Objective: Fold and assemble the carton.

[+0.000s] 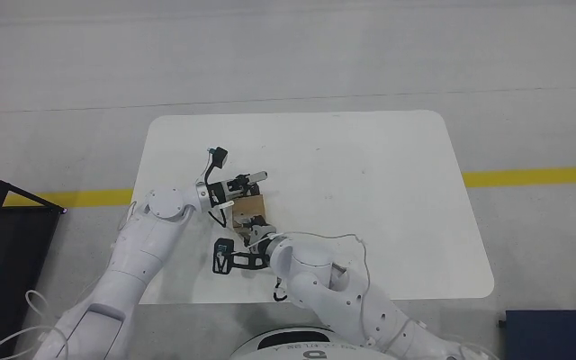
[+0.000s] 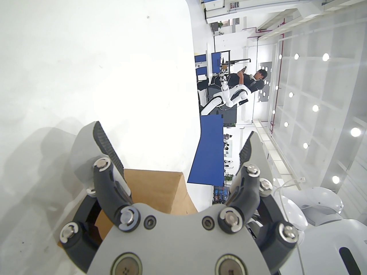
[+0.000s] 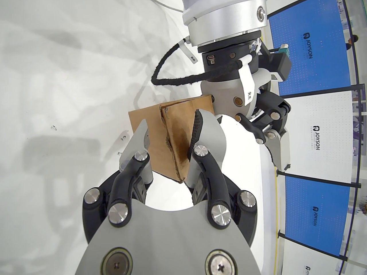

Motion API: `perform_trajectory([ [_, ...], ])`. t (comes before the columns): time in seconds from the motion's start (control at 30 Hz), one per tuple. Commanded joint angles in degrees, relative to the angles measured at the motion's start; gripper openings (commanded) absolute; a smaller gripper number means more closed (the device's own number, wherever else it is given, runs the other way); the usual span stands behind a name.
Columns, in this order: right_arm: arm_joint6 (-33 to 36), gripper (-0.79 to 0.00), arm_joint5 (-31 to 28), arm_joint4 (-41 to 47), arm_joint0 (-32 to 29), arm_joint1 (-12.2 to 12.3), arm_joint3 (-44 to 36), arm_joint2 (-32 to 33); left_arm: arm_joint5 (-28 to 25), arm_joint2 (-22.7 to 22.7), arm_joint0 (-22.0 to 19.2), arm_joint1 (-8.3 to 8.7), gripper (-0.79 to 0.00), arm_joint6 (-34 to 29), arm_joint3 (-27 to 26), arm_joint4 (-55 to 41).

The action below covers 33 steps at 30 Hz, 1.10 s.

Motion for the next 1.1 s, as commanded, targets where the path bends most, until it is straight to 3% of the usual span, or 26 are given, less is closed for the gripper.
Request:
perform_trajectory([
  [0.0,0.0,-0.462,-0.1,-0.3,0.0,0.0,0.3,-0.2,0.0,0.0,0.0,-0.01,0.0,0.1,0.0,0.0],
  [0.53,-3.5,-0.459,-0.7,1.7,-2.1,0.4,-2.3,1.8,0.2,-0.1,0.3,0.07,0.0,0.0,-0.4,0.4],
  [1.07,-2.9,-0.453,-1.1,4.7,-0.9,0.0,0.7,1.8,0.6,-0.2,0.7,0.21,0.0,0.3,-1.0,1.0],
])
